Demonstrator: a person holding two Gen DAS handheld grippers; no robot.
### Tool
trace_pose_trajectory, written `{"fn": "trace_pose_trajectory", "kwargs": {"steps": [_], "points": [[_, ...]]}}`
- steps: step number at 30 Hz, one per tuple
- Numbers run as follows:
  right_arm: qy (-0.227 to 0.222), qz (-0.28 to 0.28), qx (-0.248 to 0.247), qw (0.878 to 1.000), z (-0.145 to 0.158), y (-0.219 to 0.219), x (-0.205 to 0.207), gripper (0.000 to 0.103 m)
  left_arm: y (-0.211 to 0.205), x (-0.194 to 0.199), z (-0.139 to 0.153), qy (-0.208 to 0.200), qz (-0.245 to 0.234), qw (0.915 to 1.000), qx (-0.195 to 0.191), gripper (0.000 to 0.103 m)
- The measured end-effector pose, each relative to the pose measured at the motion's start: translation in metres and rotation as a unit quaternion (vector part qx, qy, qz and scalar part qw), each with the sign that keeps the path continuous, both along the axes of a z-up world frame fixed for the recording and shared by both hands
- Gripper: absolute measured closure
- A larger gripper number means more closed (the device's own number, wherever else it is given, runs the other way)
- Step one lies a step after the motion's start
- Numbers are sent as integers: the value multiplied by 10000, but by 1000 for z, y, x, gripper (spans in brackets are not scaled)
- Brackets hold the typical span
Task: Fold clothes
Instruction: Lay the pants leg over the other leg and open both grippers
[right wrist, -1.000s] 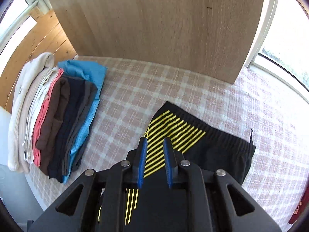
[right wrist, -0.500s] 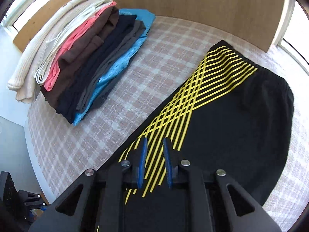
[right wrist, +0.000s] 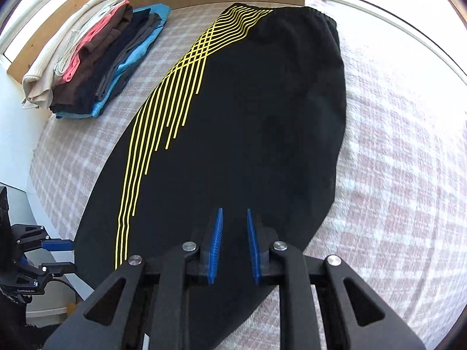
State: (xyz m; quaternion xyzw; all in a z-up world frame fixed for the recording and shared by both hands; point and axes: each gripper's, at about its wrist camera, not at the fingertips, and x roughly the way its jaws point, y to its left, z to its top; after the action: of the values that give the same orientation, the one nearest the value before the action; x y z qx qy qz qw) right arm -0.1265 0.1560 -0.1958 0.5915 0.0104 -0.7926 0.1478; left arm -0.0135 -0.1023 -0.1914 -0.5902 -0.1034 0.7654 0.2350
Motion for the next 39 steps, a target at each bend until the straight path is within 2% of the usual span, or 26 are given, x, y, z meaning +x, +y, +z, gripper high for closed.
{"fn": "trace_pose_trajectory", "kwargs": {"steps": [3, 9, 11, 12, 14, 15, 17, 19, 20, 23, 24, 27, 28, 30, 32, 35, 36, 37, 38, 39], "points": [[-172, -268, -139, 9994, -5, 22, 34, 80, 9, -6, -9, -144, -129, 9994, -298, 69], [-445, -253, -611, 9968, -22, 28, 81, 80, 7, -6, -8, -259, -359, 9983, -370, 69], [-427, -218, -740, 9961, -26, 24, 87, 77, 9, -8, -8, -389, -451, 9980, -227, 72], [-338, -205, -755, 9964, -25, 21, 91, 75, 10, -9, -10, -498, -495, 9974, -130, 85], [-240, -174, -859, 9959, -24, 18, 95, 74, 12, -9, -9, -570, -565, 9967, -116, 99], [-254, -115, -905, 9955, -23, 15, 96, 74, 13, -10, -9, -607, -597, 9963, -99, 99], [-267, 15, -1008, 9946, -18, 12, 99, 80, 7, -10, 3, -676, -579, 9957, 243, 100], [-209, -28, -946, 9953, -12, 15, 102, 82, -3, -10, 19, -706, -508, 9938, 690, 100], [-184, -61, -897, 9958, -9, 17, 103, 81, -12, -9, 27, -684, -414, 9931, 860, 100], [-358, -424, -911, 9943, -12, 33, 106, 78, -32, -10, 23, -716, -236, 9962, 440, 96], [-405, -526, -1002, 9928, -13, 40, 109, 78, -36, -11, 16, -792, -170, 9965, 183, 92], [-473, -683, -1119, 9902, -14, 50, 118, 78, -40, -11, 0, -994, -163, 9948, -142, 89], [-480, -674, -1167, 9897, -16, 49, 121, 78, -38, -10, -1, -982, -218, 9948, -174, 88], [-482, -624, -1274, 9887, -20, 43, 125, 78, -29, -8, 1, -926, -359, 9949, -155, 74], [-484, -573, -1380, 9876, -24, 38, 130, 78, -18, -6, 3, -883, -524, 9946, -123, 70], [-495, -438, -1534, 9860, -29, 27, 136, 78, 9, -11, -6, -893, -625, 9935, -334, 68], [-477, -326, -1501, 9870, -28, 21, 137, 79, 9, -11, -7, -896, -627, 9935, -322, 71], [-447, -214, -1437, 9884, -27, 14, 138, 85, 10, -12, -6, -864, -636, 9937, -340, 72], [-411, -125, -1440, 9886, -24, 9, 138, 89, 10, -12, -6, -830, -639, 9936, -422, 83], [-382, -95, -1534, 9874, -20, 7, 138, 89, 7, -13, -5, -807, -630, 9935, -503, 103]]}}
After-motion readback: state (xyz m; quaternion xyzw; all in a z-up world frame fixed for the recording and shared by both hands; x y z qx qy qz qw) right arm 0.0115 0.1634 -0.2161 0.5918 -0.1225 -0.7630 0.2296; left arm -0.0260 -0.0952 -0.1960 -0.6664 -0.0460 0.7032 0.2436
